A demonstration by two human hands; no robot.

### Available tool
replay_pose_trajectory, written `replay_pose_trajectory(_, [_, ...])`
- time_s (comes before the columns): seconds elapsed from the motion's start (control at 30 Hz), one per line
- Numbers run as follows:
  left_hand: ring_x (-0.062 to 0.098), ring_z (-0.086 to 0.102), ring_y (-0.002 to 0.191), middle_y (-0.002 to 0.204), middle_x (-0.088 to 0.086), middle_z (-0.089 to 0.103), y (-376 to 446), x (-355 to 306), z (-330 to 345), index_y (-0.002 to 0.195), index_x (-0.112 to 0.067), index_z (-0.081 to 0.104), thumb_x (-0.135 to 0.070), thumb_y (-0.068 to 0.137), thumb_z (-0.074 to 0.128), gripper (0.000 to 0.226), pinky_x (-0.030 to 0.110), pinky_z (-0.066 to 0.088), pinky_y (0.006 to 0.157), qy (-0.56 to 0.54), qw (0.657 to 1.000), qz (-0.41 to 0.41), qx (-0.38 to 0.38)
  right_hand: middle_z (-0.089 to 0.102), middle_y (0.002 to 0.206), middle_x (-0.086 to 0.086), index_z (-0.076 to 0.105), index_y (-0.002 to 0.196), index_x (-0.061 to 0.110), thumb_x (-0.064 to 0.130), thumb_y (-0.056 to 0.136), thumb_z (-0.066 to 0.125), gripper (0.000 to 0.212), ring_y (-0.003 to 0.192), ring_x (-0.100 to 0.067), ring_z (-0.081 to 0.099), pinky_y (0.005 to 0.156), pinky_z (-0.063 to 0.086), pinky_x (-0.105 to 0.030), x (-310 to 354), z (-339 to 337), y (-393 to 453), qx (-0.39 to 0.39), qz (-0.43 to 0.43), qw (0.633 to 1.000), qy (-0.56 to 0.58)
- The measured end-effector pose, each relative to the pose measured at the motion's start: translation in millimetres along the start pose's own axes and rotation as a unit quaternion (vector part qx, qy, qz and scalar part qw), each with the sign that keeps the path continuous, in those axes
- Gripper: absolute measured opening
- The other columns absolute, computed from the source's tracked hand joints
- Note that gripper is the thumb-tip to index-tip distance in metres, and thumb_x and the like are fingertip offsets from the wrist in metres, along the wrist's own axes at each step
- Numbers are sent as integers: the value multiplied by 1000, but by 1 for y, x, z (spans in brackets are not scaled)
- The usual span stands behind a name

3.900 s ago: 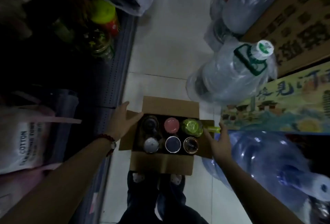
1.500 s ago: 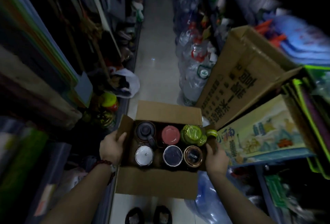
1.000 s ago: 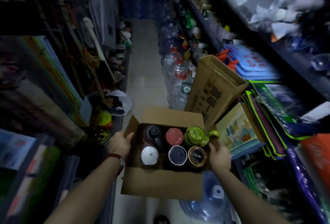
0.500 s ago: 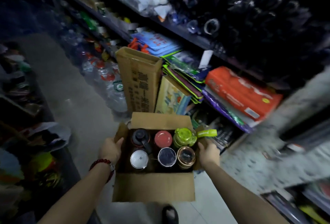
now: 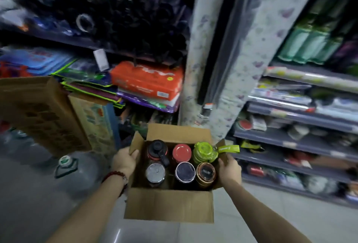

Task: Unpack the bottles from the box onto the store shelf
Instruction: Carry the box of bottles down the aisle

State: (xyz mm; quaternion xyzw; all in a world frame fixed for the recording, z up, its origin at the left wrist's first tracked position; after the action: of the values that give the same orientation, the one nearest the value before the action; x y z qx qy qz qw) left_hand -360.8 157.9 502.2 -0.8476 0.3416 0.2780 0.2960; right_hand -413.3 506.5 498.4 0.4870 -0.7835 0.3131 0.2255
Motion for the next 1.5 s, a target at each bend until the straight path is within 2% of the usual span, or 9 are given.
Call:
replay_pose_trajectory(0.17, [35,62,79,81,16,66,-23,-63,81,71,-18,59,-28,94,54,25,32,42,63,29,996,55,64,60,125,-21,56,127,8,18,96,51,33,118,-39,52,93,42,-40,-67,-72,11,-62,78,995,30])
replay_pose_trajectory(0.3, [38,65,88,92,18,71,-46,-102,141,91,-11,70,-28,94,53,24,34,46,67,61,986,106,109,59,124,-25,56,127,7,18,95,53,33,116,-42,53,93,42,-42,-120,-117,15,-107,132,984,55])
replay_pose_trajectory(0.43, [39,64,88,95,21,70,-77,-142,194,91,-9,69,-27,94,54,24,37,49,70,98,974,150,141,63,119,-23,58,124,9,17,95,53,31,113,-41,56,88,43,-40,-171,-156,15,-137,159,976,61])
replay_pose_trajectory(0.57, [38,57,111,118,19,63,-115,-183,240,119,-4,61,-21,96,52,30,35,43,88,102,958,195,182,67,109,-23,60,112,3,15,93,55,23,103,-41,60,84,47,-42,-225,-187,8,-185,174,963,86])
replay_pose_trajectory(0.7, [37,62,98,106,20,68,-141,-213,290,100,-6,65,-25,95,53,23,39,50,85,121,944,215,217,67,106,-20,60,110,7,19,93,54,22,101,-40,60,83,48,-42,-269,-217,2,-226,215,945,96])
replay_pose_trajectory(0.87, [37,59,110,118,18,64,-182,-250,345,117,-4,62,-27,97,50,33,37,46,89,161,929,232,239,66,106,-20,59,109,8,22,94,53,21,100,-40,60,78,47,-41,-315,-254,2,-269,254,925,82])
replay_pose_trajectory(1.03, [35,63,96,104,14,69,-201,-289,416,98,-12,66,-34,95,51,27,41,53,83,207,893,280,286,66,107,-20,60,112,10,22,93,54,23,101,-40,61,80,48,-41,-359,-286,16,-297,294,904,85])
replay_pose_trajectory(1.33, [34,59,83,87,12,62,-235,-380,555,80,-13,55,-30,96,51,23,33,41,68,217,844,340,355,68,106,-14,61,108,13,23,93,54,19,99,-36,63,79,48,-38,-417,-353,72,-347,361,860,101])
replay_pose_trajectory(1.5, [37,63,95,103,18,69,-256,-424,613,98,-8,66,-30,94,53,26,33,42,73,214,832,363,361,67,111,-16,60,114,12,23,95,53,23,103,-38,61,83,47,-39,-445,-401,109,-366,371,847,111])
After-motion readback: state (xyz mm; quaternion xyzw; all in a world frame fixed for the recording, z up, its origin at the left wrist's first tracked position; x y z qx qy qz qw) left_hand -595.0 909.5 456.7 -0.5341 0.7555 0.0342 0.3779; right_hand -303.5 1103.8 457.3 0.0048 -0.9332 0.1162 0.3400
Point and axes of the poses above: each hand's wrist, its own y-axis towards the middle knuckle, its own z-axis out of the palm, x = y × z, the point moved 5 cm from there along y, towards the middle knuckle
